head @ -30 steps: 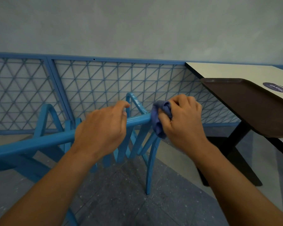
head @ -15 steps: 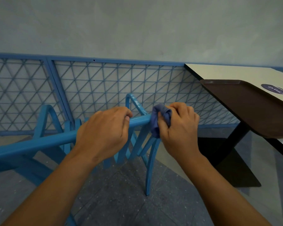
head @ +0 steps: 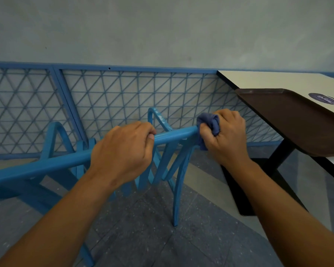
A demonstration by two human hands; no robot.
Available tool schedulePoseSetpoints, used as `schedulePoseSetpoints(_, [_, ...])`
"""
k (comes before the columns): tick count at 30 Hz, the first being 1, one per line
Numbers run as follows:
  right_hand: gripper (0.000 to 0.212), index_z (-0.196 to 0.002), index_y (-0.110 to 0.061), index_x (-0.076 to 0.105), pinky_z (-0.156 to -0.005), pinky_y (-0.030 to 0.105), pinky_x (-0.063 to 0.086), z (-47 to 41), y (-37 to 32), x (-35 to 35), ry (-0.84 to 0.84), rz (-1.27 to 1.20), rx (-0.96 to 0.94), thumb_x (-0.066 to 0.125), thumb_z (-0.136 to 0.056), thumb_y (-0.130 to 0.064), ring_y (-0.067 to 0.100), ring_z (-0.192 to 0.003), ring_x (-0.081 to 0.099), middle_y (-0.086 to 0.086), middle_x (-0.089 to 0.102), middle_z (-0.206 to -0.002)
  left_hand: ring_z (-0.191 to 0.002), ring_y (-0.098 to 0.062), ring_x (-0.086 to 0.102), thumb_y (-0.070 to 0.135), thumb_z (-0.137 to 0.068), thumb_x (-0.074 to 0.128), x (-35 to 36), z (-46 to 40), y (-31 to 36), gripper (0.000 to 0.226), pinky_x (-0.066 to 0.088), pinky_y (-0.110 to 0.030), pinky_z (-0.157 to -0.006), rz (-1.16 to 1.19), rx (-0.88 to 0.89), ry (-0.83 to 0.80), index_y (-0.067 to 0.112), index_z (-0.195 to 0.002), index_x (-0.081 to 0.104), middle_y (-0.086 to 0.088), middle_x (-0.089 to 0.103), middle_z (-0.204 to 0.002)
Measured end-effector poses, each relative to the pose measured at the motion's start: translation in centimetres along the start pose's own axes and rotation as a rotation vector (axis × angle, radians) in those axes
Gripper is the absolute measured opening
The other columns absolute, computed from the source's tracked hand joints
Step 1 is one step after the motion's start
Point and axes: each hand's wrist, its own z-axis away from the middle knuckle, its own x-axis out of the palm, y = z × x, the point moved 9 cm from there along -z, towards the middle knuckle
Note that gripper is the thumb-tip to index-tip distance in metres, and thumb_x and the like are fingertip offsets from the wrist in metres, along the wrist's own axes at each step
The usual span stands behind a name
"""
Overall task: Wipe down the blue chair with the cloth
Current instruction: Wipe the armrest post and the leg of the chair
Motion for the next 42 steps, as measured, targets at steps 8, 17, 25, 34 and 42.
schedulePoseSetpoints(8, [0.033, -0.078, -0.017, 0.054, -0.076, 0.032, 0.032, 0.6, -6.2, 3.0, -0.17, -0.204, -0.094, 0.05, -0.098, -0.042, 0.017, -0.076, 0.041, -0.002, 0.045, -0.074, -0.075, -0.019, 0.056, 0.039, -0.102, 0.034, 1.1, -1.8, 2.4, 0.02, 0.05, -0.046, -0.072, 0.02, 0.02, -0.026, 0.029, -0.097, 0.051, 0.01, 0.059, -0.086])
schedulePoseSetpoints(17, [0.038, -0.074, -0.01, 0.053, -0.069, 0.041, 0.039, -0.6, -1.0, 1.9, -0.136, -0.187, 0.047, 0.045, -0.095, -0.04, 0.021, -0.077, 0.047, 0.005, 0.051, -0.074, -0.075, -0.014, 0.053, 0.038, -0.104, 0.034, 1.0, -1.5, 2.8, 0.021, 0.043, -0.035, -0.069, -0.005, 0.07, -0.026, 0.028, -0.098, 0.052, 0.011, 0.056, -0.085])
schedulePoseSetpoints(25, [0.031, -0.096, -0.02, 0.057, -0.076, 0.024, 0.024, -0.2, -0.1, 2.4, -0.346, -0.143, -0.253, 0.05, -0.1, -0.051, 0.014, -0.084, 0.041, -0.007, 0.044, -0.088, -0.08, -0.013, 0.057, 0.042, -0.103, 0.039, 1.1, -1.5, 3.1, 0.027, 0.044, -0.036, -0.085, -0.066, 0.211, 0.035, 0.025, -0.108, 0.06, 0.01, 0.061, -0.093])
schedulePoseSetpoints(34, [0.044, -0.086, -0.025, 0.043, -0.07, 0.022, 0.023, -0.9, -0.6, 3.2, -0.309, -0.128, -0.179, 0.057, -0.088, -0.067, 0.012, -0.082, 0.036, -0.007, 0.041, -0.085, -0.063, -0.015, 0.044, 0.057, -0.101, 0.031, 1.2, -2.7, 2.3, 0.058, 0.045, -0.038, -0.072, -0.256, 0.28, 0.087, 0.016, -0.088, 0.069, 0.005, 0.051, -0.071])
schedulePoseSetpoints(42, [0.049, -0.084, -0.024, 0.042, -0.07, 0.026, 0.026, -1.7, -2.9, 5.5, -0.349, -0.015, -0.132, 0.044, -0.091, -0.072, 0.018, -0.083, 0.045, -0.007, 0.044, -0.083, -0.057, -0.015, 0.044, 0.059, -0.098, 0.04, 0.9, -4.8, -1.1, 0.052, 0.036, -0.031, -0.065, -0.176, 0.322, 0.083, 0.018, -0.082, 0.069, 0.009, 0.045, -0.067])
